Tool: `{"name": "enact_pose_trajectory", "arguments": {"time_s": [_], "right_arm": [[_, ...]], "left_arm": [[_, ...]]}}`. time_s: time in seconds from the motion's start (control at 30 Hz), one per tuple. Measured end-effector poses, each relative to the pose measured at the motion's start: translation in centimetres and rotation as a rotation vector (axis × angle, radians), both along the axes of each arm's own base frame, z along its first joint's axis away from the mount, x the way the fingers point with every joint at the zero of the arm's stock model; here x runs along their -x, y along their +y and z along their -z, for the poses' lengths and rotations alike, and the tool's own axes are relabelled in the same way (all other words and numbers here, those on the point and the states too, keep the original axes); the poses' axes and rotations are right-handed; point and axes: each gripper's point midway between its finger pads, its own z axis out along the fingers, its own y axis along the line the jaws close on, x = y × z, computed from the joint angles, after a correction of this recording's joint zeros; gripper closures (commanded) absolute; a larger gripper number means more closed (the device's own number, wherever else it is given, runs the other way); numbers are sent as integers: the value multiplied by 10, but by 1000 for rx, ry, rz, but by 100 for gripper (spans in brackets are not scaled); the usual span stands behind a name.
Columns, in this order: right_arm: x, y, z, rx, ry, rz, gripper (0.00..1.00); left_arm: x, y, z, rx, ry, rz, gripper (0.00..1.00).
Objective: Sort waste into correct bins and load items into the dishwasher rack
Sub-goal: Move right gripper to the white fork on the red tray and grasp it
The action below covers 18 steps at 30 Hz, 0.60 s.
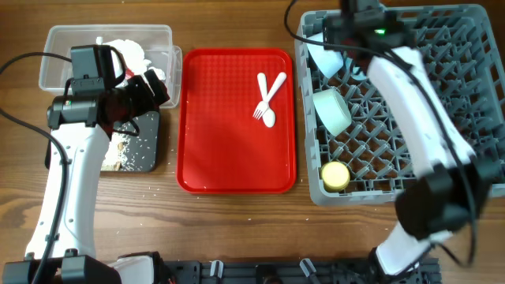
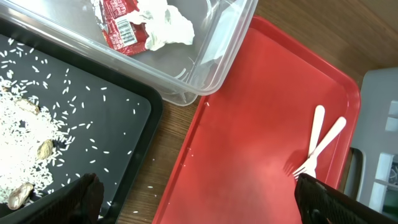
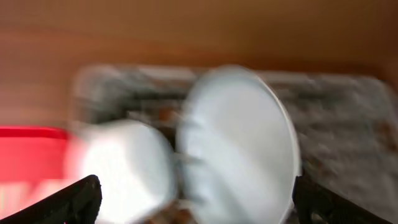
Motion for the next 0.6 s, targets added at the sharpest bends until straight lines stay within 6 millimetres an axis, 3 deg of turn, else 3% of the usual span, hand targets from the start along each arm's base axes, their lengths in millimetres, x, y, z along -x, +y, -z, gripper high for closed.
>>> {"name": "enact_pose_trajectory", "arguments": {"time_s": [0.13, 0.17, 0.23, 0.27, 0.4, 0.5, 0.6], "right_arm": [[29, 59, -86, -326, -144, -250, 8], [35, 70, -98, -380, -159, -294, 11], [42, 92, -100, -465, -136, -345, 19], [44, 111, -81, -509, -74, -361, 25], [48, 151, -7, -533, 141, -325, 28], [61, 180, 80, -449, 346, -248, 30], [71, 185, 129, -362, 447, -188, 30]], "left_arm": [[0, 0, 0, 0, 0, 0, 0], [0, 0, 0, 0, 0, 0, 0], [0, 0, 0, 0, 0, 0, 0], [0, 0, 0, 0, 0, 0, 0], [0, 0, 0, 0, 0, 0, 0], [0, 0, 0, 0, 0, 0, 0], [0, 0, 0, 0, 0, 0, 0]]}}
